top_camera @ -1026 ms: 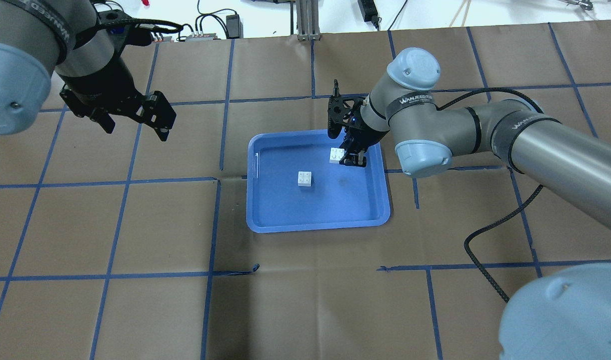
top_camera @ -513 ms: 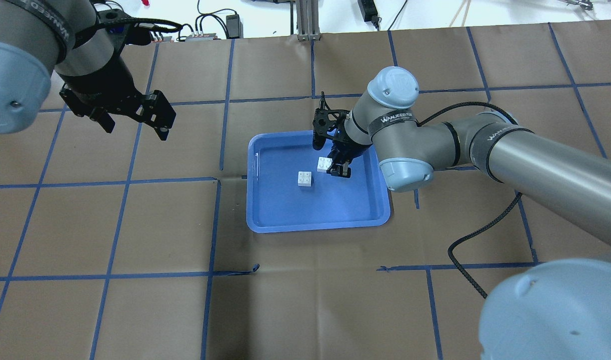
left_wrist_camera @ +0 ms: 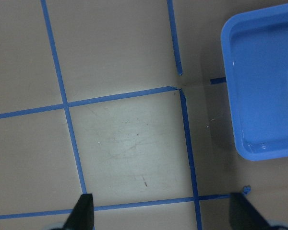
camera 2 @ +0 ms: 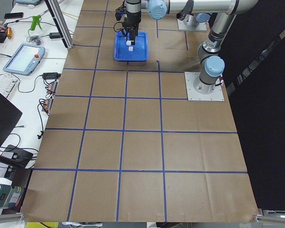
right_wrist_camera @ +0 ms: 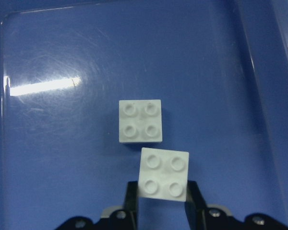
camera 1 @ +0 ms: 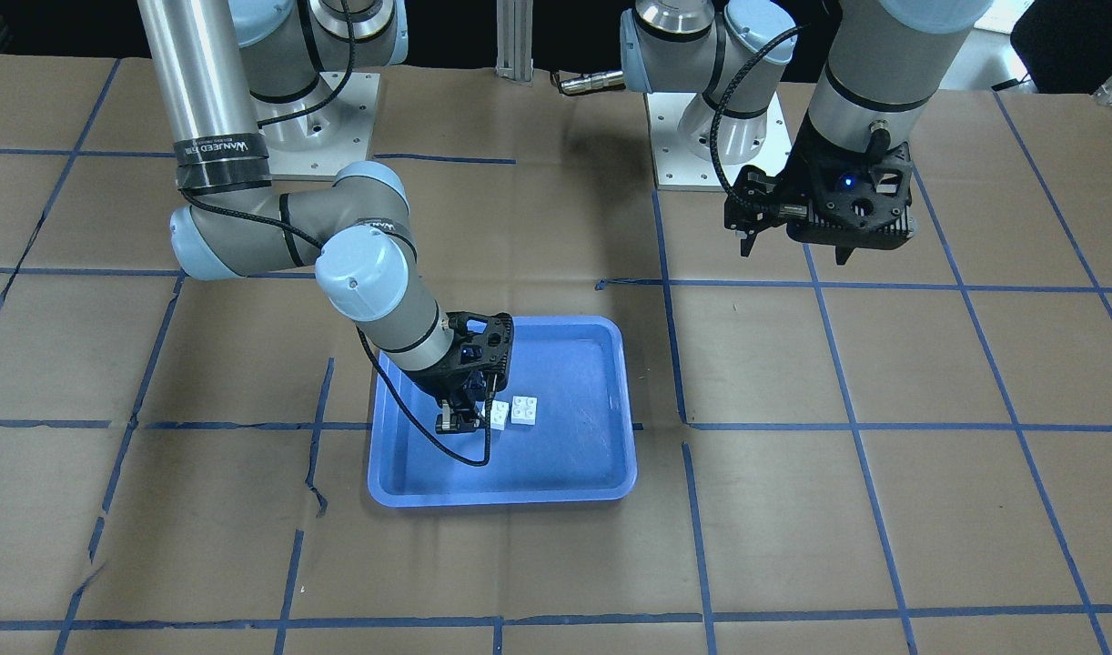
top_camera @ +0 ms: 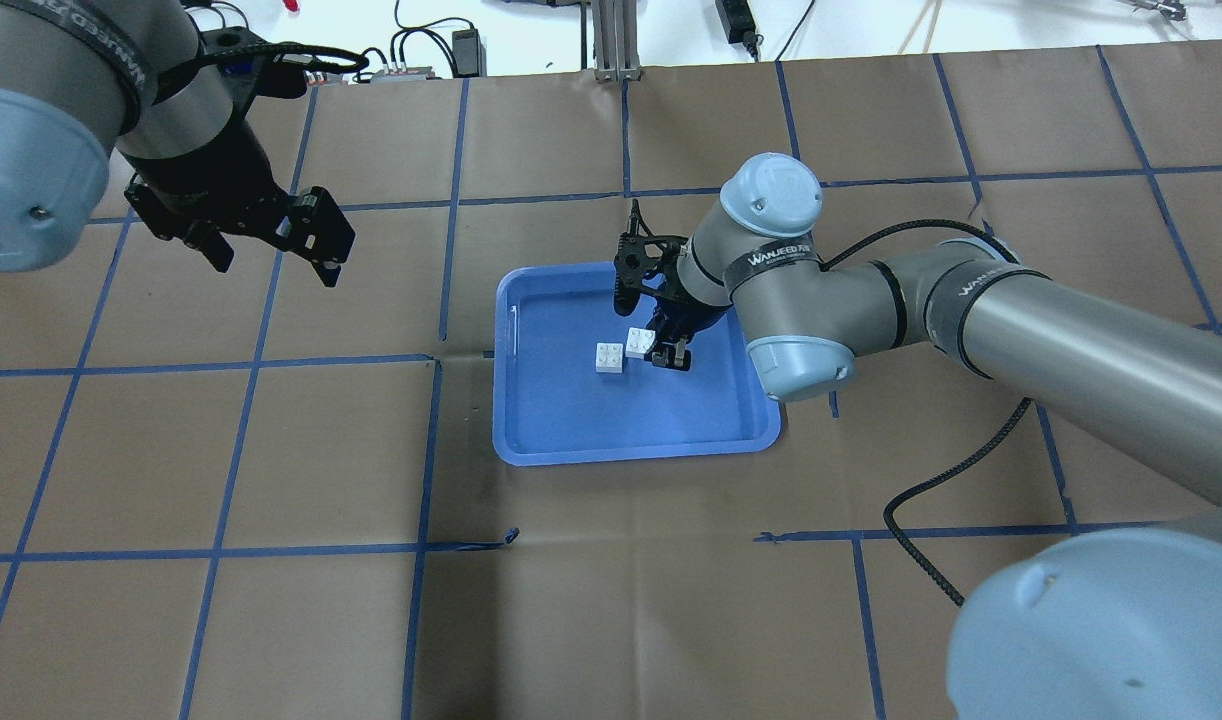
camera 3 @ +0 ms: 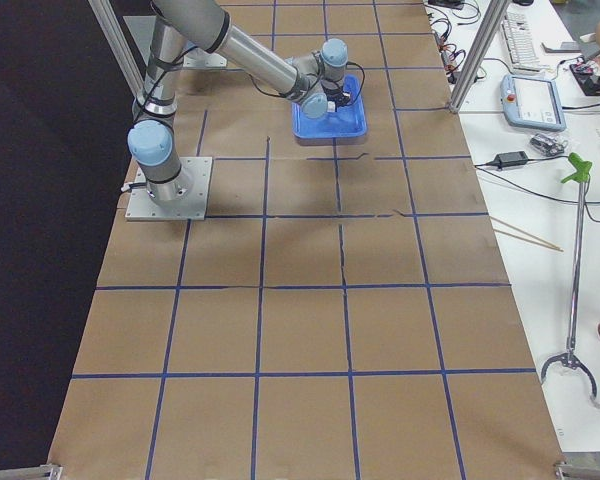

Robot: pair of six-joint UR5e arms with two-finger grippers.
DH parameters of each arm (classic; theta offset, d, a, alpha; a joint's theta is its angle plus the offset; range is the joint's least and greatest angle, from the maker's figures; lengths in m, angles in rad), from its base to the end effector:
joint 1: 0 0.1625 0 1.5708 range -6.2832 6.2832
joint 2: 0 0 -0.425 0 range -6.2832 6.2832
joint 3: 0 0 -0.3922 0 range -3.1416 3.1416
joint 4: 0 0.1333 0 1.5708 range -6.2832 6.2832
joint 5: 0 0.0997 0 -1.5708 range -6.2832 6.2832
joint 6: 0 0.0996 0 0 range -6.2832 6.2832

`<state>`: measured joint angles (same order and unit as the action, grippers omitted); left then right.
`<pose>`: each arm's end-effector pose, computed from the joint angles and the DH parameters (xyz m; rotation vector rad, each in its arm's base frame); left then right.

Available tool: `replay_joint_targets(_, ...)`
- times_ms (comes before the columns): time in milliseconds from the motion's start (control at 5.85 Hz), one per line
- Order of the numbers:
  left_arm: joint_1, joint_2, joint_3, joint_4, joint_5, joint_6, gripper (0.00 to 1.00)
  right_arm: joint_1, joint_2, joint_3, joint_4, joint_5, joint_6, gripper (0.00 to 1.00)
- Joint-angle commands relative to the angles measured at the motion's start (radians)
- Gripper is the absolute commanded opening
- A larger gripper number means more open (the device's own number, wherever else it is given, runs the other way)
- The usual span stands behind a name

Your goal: Assemble white blocks and place on blue tray

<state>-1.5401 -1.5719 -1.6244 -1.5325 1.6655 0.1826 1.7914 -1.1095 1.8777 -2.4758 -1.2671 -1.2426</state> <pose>-0.1088 -0.4937 0.4653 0.2325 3.0400 0.0403 0.2867 -0.5331 0.1900 -1.9719 2.1506 -0.3927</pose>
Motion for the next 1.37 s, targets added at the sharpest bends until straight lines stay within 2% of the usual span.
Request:
replay_joint_targets(0, -0.002, -0.003, -0.003, 0.000, -0.001, -0.005, 0.99, 0.002, 0.000, 0.014, -0.023, 0.000, -0.011, 0.37)
replay_joint_targets(1197, -0.002, -0.007, 0.004, 0.000, 0.002, 0.000, 0.99, 0.002, 0.002, 0.014, -0.023, 0.008, -0.049, 0.36)
